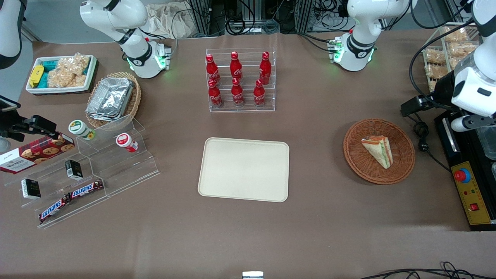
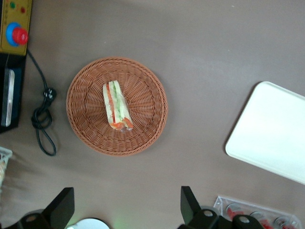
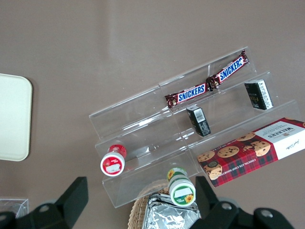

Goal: Place sandwich from basket to tray
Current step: 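Move the left gripper toward the sandwich in the wicker basket, then lower the left gripper over the sandwich and close on it, then lift the sandwich out of the basket with the left gripper, then carry the sandwich over the cream tray and lower it down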

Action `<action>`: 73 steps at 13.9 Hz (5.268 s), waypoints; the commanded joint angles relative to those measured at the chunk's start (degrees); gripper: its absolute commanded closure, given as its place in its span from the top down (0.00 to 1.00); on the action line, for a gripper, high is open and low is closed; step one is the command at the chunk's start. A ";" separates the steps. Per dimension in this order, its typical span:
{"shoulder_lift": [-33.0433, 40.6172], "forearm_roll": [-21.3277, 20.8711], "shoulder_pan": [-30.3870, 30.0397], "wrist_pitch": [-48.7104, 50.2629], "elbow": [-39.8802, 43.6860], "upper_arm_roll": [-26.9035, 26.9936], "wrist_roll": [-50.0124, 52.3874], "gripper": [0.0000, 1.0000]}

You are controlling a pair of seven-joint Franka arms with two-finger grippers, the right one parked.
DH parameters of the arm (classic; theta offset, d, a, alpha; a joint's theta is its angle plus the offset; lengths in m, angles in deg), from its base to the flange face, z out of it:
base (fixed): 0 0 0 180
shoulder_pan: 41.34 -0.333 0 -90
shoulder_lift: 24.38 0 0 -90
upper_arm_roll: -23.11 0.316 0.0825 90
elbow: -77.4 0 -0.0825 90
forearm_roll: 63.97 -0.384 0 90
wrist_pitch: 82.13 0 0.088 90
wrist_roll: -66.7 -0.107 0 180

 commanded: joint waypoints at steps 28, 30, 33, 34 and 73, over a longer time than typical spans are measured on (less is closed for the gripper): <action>-14.73 -0.34 -6.36 -51.46 -38.82 1.23 8.94 0.48; -14.21 -0.96 -6.35 -51.37 -38.82 1.23 8.67 0.13; -9.75 -1.31 -6.35 -46.22 -37.78 1.06 7.97 0.00; -7.90 -1.31 -6.09 -41.84 -35.85 0.79 7.71 0.00; -30.76 -25.84 10.88 -51.92 -9.20 -20.30 30.11 0.99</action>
